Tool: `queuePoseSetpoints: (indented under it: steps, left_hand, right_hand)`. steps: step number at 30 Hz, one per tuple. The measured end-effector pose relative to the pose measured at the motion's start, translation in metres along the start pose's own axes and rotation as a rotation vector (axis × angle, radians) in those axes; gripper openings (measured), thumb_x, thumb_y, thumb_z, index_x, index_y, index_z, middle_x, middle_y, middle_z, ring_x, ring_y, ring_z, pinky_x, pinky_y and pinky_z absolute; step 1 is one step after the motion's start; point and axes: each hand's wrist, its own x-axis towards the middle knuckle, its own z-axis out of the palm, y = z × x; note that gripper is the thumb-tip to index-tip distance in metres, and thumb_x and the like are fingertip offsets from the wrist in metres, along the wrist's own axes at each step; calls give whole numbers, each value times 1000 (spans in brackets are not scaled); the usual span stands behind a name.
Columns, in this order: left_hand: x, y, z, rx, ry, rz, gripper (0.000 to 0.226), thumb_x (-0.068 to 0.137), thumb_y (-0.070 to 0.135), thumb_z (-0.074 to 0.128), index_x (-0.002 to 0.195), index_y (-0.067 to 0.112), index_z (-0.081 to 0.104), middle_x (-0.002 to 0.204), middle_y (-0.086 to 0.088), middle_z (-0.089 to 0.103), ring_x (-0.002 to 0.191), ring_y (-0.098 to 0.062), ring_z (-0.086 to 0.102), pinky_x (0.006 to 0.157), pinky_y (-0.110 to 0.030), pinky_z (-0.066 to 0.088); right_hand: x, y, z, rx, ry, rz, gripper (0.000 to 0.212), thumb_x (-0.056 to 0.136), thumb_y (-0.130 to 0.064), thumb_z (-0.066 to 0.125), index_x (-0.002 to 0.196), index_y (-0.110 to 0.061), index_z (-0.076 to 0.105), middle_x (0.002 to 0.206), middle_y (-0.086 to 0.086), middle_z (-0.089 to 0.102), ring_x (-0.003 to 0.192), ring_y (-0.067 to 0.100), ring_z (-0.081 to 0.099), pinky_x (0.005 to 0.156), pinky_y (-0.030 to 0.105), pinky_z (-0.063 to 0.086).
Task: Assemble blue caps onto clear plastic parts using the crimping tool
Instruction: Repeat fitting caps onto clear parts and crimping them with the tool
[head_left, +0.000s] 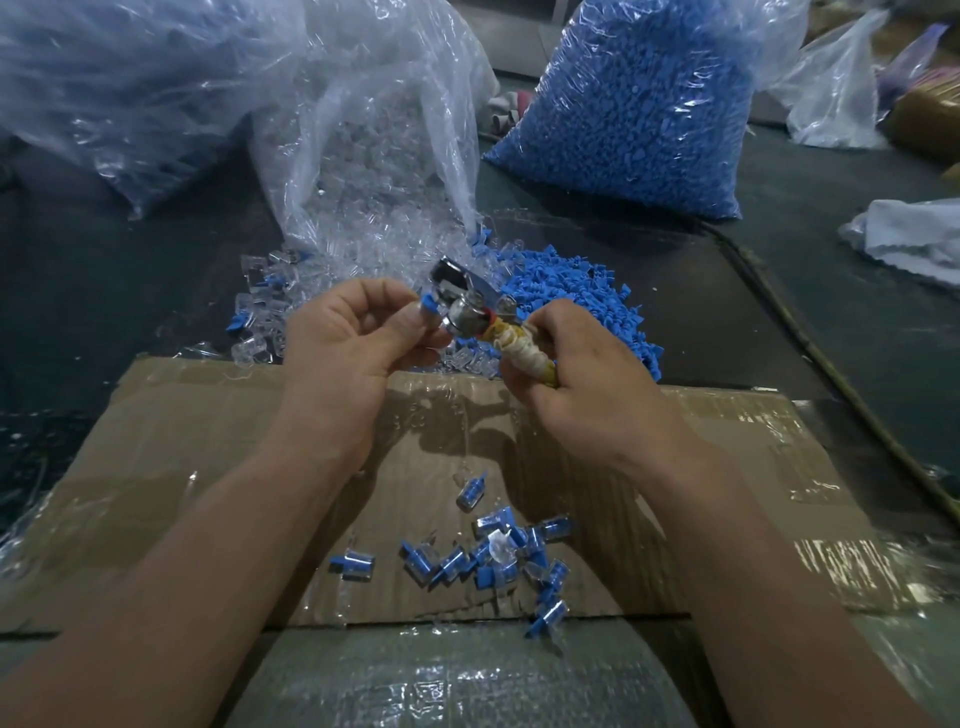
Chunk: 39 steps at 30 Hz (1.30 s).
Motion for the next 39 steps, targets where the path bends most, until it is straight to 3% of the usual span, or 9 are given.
queuePoseSetpoints:
  steps: [7, 13, 18, 23, 30, 39]
  left_hand:
    - [-1, 2, 1, 9, 1, 9, 12, 65, 14, 62, 76, 11, 58, 61, 3, 68, 59, -9, 65, 56, -18, 53]
    - [-1, 4, 1, 34, -11, 3, 12, 79, -2, 57, 76, 10, 57, 61, 3, 68, 59, -9, 65, 56, -18, 53]
    - [-3, 6, 3, 27, -14, 6, 6, 71, 7, 60, 75, 11, 57, 61, 4, 67, 61, -8, 65, 57, -18, 53]
    - [-5, 4, 5, 72, 21, -13, 16, 80, -4, 57, 74, 11, 57, 57, 5, 66, 55, -6, 63, 54, -16, 52]
    - [-6, 5, 5, 106, 17, -18, 17, 81, -4, 56, 74, 11, 57, 58, 6, 66, 56, -5, 63, 55, -15, 52]
    - [-7, 9, 6, 90, 35, -45, 16, 81, -4, 57, 74, 11, 56, 56, 5, 65, 55, -7, 64, 52, -16, 52]
  right_hand:
    - [0, 0, 1, -12, -25, 14, 22, 87, -37, 55, 91, -26, 37, 82, -13, 37, 72, 2, 37, 57, 19, 24]
    - [-1, -1, 3, -10, -42, 19, 21, 87, -38, 54, 91, -26, 38, 81, -13, 38, 71, 1, 37, 56, 19, 23]
    - [-1, -4, 4, -57, -69, 0, 21, 89, -39, 51, 85, -28, 33, 76, -13, 36, 66, 0, 34, 54, 20, 22]
    - [-1, -3, 5, -78, -89, 11, 20, 88, -31, 55, 84, -26, 36, 75, -12, 41, 66, 1, 36, 54, 21, 26]
    - [1, -4, 4, -81, -93, 14, 33, 87, -32, 57, 70, -30, 30, 71, -13, 40, 64, 1, 36, 52, 21, 23]
    - [0, -5, 4, -110, -49, -13, 24, 86, -33, 58, 80, -27, 36, 71, -13, 42, 63, 1, 37, 51, 21, 24]
